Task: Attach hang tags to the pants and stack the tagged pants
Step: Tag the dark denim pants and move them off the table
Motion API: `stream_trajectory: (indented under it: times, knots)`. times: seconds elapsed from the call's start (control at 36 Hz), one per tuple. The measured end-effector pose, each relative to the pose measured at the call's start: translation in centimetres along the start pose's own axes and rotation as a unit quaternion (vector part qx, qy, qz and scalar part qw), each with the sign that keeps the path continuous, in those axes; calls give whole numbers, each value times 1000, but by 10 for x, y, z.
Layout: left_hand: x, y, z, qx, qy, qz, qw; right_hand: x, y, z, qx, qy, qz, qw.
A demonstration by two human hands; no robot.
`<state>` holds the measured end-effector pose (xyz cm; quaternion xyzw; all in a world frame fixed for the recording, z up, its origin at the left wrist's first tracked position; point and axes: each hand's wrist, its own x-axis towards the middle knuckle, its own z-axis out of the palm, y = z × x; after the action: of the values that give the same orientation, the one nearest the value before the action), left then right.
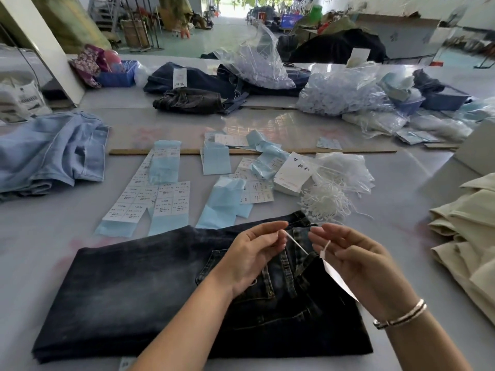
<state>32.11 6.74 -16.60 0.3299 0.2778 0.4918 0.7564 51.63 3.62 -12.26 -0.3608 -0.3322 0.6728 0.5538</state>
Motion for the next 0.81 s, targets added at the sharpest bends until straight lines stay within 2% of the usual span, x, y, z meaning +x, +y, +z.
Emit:
stream_trajectory:
  times: [0.06,0.17,0.33,0.39,0.53,0.61,0.81]
  knots:
    - [-1,1,3,31,-23,3,999,0,0,3,-28,-24,-4,999]
    - [0,2,8,93,-12,8,996,2,-3,10,-108,-9,-23,994]
    - [2,-1,14,57,54,48,996,7,-5,15,-225,57,-66,971]
    - [1,-2,16,79,62,58,993,8,-6,17,-244,68,-84,964]
    - [-3,-8,25,197,62,112,972,10,-5,20,-158,96,-96,978]
    - [-4,-15,33,243,59,109,962,11,-1,23,-105,91,-90,986]
    - [-6,-27,42,228,78,82,967,10,3,28,-129,102,-131,978]
